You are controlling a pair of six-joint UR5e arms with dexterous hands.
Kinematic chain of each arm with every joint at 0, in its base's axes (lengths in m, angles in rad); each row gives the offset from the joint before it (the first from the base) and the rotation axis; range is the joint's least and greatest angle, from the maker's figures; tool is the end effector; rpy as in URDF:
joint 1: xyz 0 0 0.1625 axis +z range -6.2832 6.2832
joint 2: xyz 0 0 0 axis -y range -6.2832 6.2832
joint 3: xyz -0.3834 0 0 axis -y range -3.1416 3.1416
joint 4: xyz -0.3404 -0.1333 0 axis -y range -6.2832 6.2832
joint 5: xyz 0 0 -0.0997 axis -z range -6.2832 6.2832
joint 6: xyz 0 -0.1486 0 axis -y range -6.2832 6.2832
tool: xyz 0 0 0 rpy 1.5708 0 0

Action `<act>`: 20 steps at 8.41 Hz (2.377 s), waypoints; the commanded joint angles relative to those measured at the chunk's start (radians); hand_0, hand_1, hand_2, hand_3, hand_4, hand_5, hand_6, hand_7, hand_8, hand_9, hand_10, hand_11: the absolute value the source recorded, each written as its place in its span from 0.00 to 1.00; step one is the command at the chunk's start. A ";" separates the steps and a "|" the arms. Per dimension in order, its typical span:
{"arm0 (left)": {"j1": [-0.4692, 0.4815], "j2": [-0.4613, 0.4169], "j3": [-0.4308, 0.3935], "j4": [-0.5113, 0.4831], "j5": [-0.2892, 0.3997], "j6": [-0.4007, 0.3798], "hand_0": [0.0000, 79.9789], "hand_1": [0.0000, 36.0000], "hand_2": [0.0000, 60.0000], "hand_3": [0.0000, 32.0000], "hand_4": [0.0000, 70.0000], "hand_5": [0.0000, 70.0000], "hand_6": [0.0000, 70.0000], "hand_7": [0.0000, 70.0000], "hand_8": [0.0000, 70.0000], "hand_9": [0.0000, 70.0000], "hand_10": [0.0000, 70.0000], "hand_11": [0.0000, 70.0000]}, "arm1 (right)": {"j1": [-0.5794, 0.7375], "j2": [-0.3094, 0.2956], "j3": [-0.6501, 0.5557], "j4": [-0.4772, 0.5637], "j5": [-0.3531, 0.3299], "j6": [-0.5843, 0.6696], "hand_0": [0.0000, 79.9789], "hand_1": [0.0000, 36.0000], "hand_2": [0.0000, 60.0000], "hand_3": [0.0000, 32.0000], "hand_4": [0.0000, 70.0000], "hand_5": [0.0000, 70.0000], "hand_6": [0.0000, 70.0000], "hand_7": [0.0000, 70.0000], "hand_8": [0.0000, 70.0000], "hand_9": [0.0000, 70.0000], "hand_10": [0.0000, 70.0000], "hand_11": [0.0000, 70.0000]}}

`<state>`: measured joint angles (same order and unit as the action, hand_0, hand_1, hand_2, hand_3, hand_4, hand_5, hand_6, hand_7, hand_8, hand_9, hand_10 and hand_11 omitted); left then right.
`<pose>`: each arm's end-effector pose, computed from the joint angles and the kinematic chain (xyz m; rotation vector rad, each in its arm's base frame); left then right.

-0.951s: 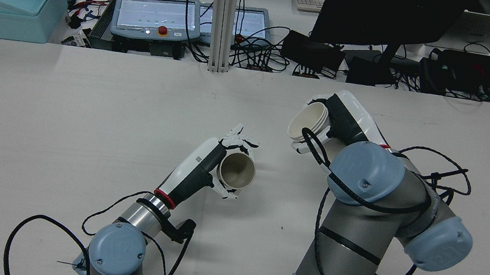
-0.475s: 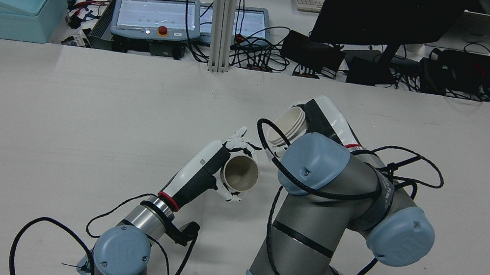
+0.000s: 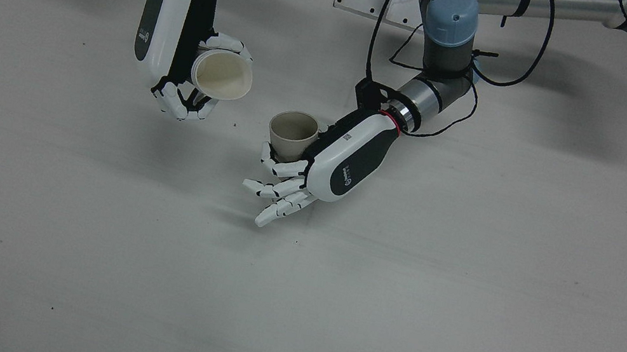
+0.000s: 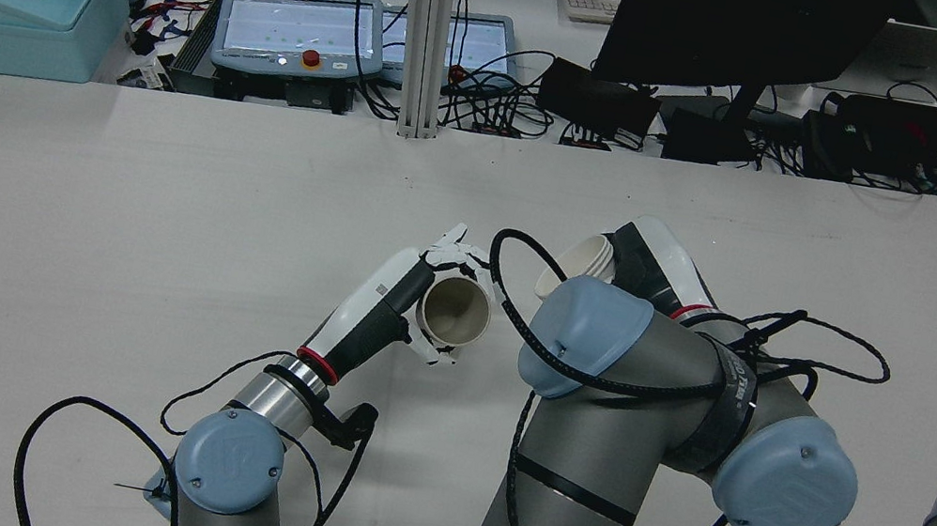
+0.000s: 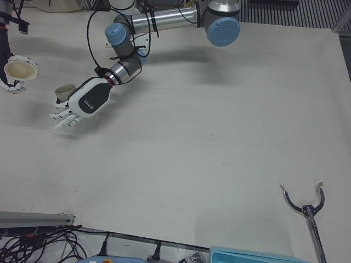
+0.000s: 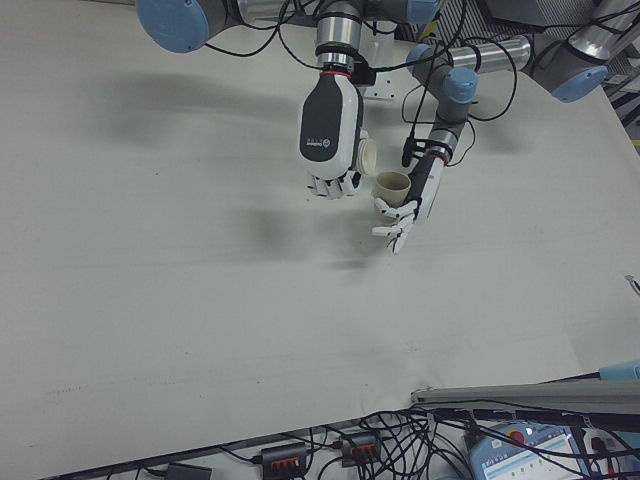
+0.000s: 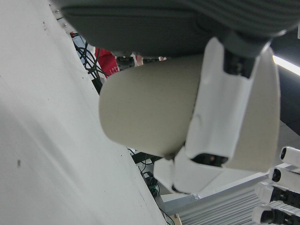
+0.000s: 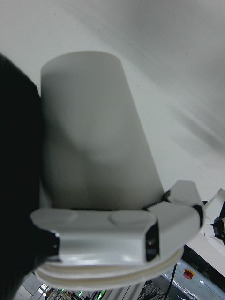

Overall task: Pour water
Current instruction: 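Tilt the right hand's cup over the left hand's cup, then tilt the right cup upright and move both cups apart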

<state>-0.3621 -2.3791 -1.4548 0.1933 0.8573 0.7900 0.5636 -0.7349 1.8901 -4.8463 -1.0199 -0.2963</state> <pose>0.5595 -0.4585 0.2438 0.0191 2.2582 -1.3994 -0.2911 -0.4337 0.2593 0.1484 -1.3221 1.8893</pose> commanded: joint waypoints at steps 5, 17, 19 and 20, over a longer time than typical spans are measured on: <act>-0.024 0.021 -0.047 0.038 0.016 -0.048 1.00 1.00 1.00 0.00 1.00 1.00 0.28 0.37 0.05 0.08 0.09 0.16 | 0.013 -0.178 0.079 0.057 0.265 0.192 1.00 1.00 0.95 0.00 0.32 0.75 0.45 0.73 0.45 0.63 0.38 0.60; -0.327 0.390 -0.259 0.028 0.190 -0.186 0.89 1.00 1.00 0.00 0.94 1.00 0.22 0.28 0.03 0.05 0.08 0.15 | 0.713 -0.843 -0.133 1.745 -0.531 -0.181 0.65 0.46 0.61 0.00 0.42 0.73 0.62 0.91 0.74 1.00 0.89 1.00; -0.366 0.484 -0.251 -0.046 0.239 -0.248 0.87 1.00 1.00 0.00 0.94 1.00 0.22 0.29 0.03 0.05 0.08 0.16 | 0.719 -0.851 -0.245 1.834 -0.537 -0.178 0.65 0.51 0.84 0.00 0.76 0.84 0.90 1.00 0.85 1.00 0.83 1.00; -0.377 0.542 -0.249 -0.104 0.241 -0.279 0.93 1.00 1.00 0.00 0.97 1.00 0.23 0.30 0.03 0.06 0.09 0.16 | 0.719 -0.850 -0.335 1.926 -0.534 -0.178 0.65 0.50 0.84 0.00 0.76 0.83 0.88 1.00 0.84 1.00 0.83 1.00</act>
<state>-0.7097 -1.9453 -1.7100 0.1898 1.0725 0.5721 1.2496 -1.5928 1.7320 -3.0936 -1.5165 -0.4697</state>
